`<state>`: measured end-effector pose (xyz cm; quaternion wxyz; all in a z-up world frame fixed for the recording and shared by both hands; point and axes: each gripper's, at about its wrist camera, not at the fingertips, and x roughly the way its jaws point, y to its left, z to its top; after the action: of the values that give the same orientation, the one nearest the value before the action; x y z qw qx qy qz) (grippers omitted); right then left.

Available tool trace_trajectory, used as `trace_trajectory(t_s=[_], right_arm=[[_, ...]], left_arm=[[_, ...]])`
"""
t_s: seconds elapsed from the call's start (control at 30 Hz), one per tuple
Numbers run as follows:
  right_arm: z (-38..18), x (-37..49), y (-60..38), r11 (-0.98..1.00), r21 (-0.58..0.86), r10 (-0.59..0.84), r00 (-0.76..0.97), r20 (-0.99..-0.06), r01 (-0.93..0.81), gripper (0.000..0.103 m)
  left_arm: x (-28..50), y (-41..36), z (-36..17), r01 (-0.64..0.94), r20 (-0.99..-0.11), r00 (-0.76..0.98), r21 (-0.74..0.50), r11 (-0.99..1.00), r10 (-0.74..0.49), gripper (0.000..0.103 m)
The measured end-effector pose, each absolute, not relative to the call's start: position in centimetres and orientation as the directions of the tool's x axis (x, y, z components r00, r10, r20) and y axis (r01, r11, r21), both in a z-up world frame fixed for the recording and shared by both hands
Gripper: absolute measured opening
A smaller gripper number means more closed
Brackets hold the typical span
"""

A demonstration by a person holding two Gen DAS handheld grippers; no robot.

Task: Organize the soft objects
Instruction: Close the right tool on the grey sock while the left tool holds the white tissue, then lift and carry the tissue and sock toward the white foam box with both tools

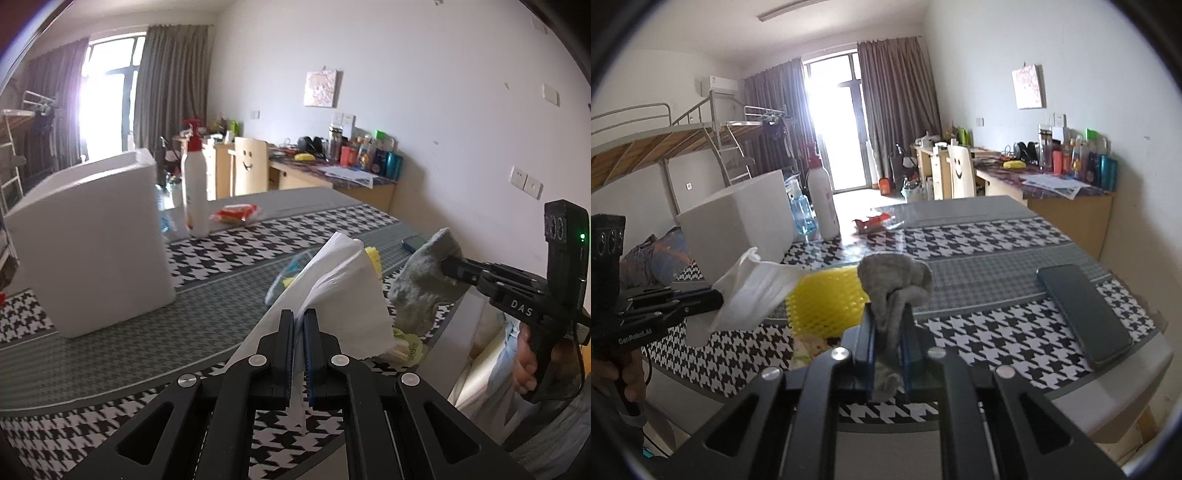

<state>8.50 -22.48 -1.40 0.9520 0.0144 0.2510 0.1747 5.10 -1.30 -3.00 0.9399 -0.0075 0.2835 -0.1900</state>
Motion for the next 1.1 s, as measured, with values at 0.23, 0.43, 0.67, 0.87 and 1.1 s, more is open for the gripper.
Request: trace_trajectory(t_s=[0.23, 0.43, 0.67, 0.87, 1.1], right_arm=[[0.0, 7.8, -22.1, 0.941, 0.088, 0.332, 0.838, -0.434, -0.327, 0.015], [0.8, 7.3, -22.1, 0.944, 0.082, 0.323, 0.853, -0.41, -0.318, 0.015], [1.0, 7.3, -21.1, 0.938, 0.077, 0.339, 0.848, -0.408, -0.338, 0.015], [1.3, 7.4, -20.1, 0.929, 0.076, 0.361, 0.839, -0.407, -0.363, 0.015], [2.0, 7.6, -18.9, 0.918, 0.065, 0.382, 0.833, -0.401, -0.391, 0.015]], left_arm=[[4.5, -0.5, -2.3, 0.33, -0.507, 0.792, -0.114, 0.937, -0.341, 0.006], [4.0, 0.0, -2.2, 0.299, -0.488, 0.817, -0.096, 0.949, -0.307, 0.006], [3.6, -0.1, -1.5, 0.266, -0.472, 0.841, -0.066, 0.962, -0.265, 0.006], [3.8, 0.2, -1.2, 0.218, -0.47, 0.854, -0.063, 0.974, -0.221, 0.006], [4.1, 0.3, -1.0, 0.181, -0.469, 0.864, -0.053, 0.982, -0.185, 0.006]])
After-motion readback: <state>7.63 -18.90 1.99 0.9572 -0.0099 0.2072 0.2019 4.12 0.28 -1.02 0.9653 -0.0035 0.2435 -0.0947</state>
